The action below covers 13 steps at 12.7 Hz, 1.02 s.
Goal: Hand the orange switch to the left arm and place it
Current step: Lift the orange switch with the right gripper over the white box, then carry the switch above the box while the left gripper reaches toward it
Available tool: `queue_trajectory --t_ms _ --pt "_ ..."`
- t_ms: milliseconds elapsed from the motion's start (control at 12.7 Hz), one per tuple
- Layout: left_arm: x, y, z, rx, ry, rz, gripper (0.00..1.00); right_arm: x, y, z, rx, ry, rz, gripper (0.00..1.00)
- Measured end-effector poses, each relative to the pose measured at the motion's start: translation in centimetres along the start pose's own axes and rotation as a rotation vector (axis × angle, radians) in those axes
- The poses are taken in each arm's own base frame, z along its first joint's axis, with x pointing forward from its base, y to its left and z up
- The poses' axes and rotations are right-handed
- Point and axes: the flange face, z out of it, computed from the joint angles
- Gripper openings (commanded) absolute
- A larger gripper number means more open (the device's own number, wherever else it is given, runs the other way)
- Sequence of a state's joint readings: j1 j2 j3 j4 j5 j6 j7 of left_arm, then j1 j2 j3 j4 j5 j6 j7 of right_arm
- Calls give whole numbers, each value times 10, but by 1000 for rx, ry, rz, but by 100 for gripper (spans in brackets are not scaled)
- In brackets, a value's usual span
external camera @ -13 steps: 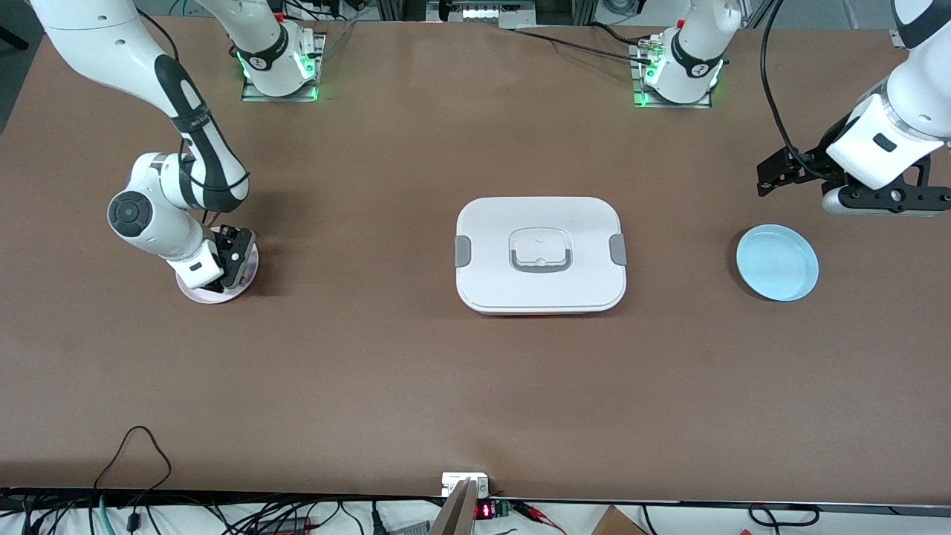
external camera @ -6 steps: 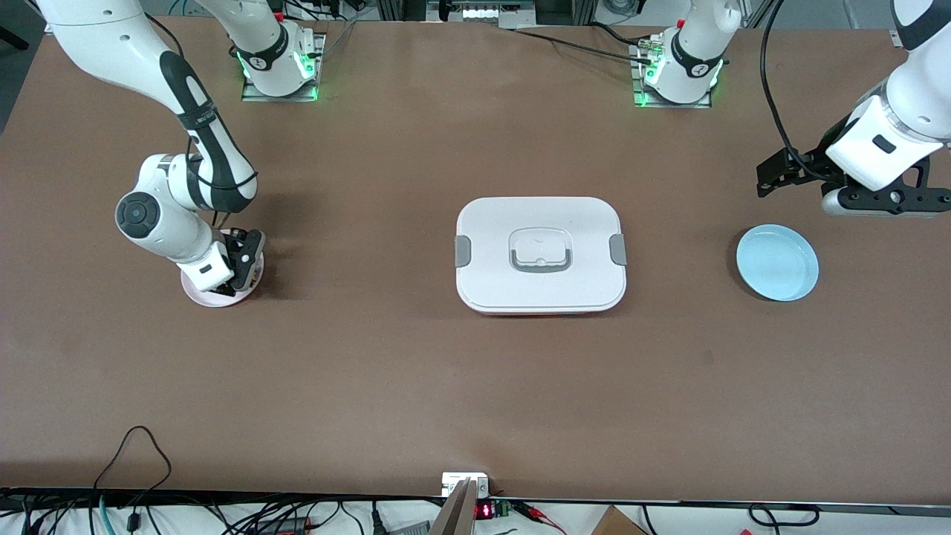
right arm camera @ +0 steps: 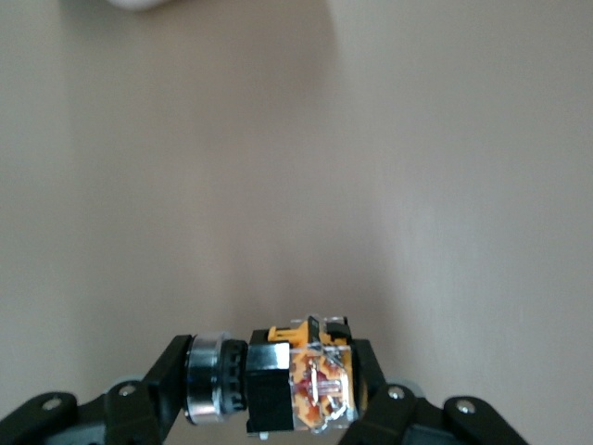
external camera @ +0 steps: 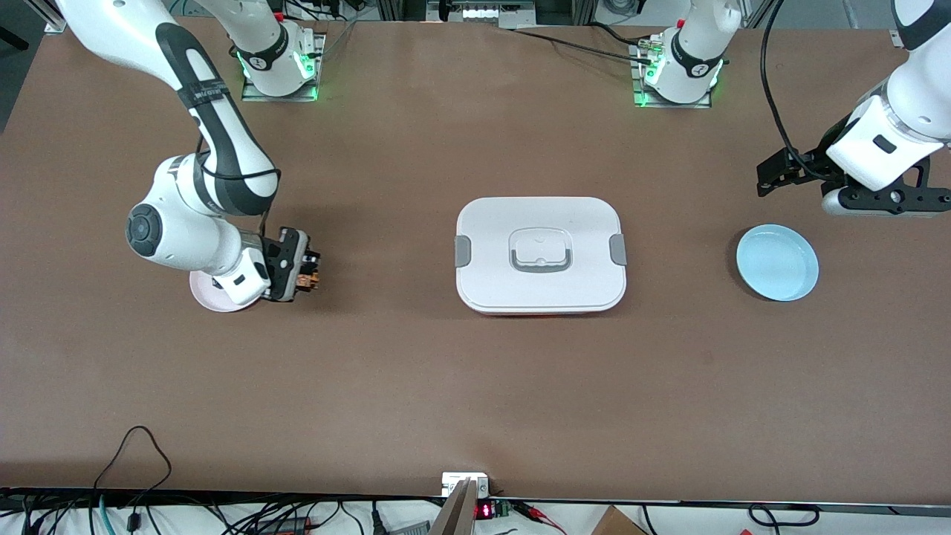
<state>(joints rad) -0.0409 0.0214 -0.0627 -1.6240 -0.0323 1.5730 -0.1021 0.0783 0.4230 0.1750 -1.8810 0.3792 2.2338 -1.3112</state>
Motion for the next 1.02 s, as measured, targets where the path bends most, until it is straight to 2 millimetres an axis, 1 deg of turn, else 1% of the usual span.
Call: queue_trajectory --t_ms 157,393,472,629,786,1022 --pt "-2 7 9 -92 -61 -5 100 47 -11 -11 37 93 42 20" --pt "-4 15 37 -253 -238 -13 100 131 -30 -39 116 288 95 21" --pt "-8 19 45 -300 -305 -7 100 155 -36 -41 144 345 107 21" --pt "-8 35 56 -415 -385 8 100 196 -49 -38 195 437 110 21" --pt "4 55 74 -601 -452 7 100 229 -57 -31 208 500 114 21" --pt "34 71 114 -818 -492 -23 100 263 -65 -23 227 587 161 22"
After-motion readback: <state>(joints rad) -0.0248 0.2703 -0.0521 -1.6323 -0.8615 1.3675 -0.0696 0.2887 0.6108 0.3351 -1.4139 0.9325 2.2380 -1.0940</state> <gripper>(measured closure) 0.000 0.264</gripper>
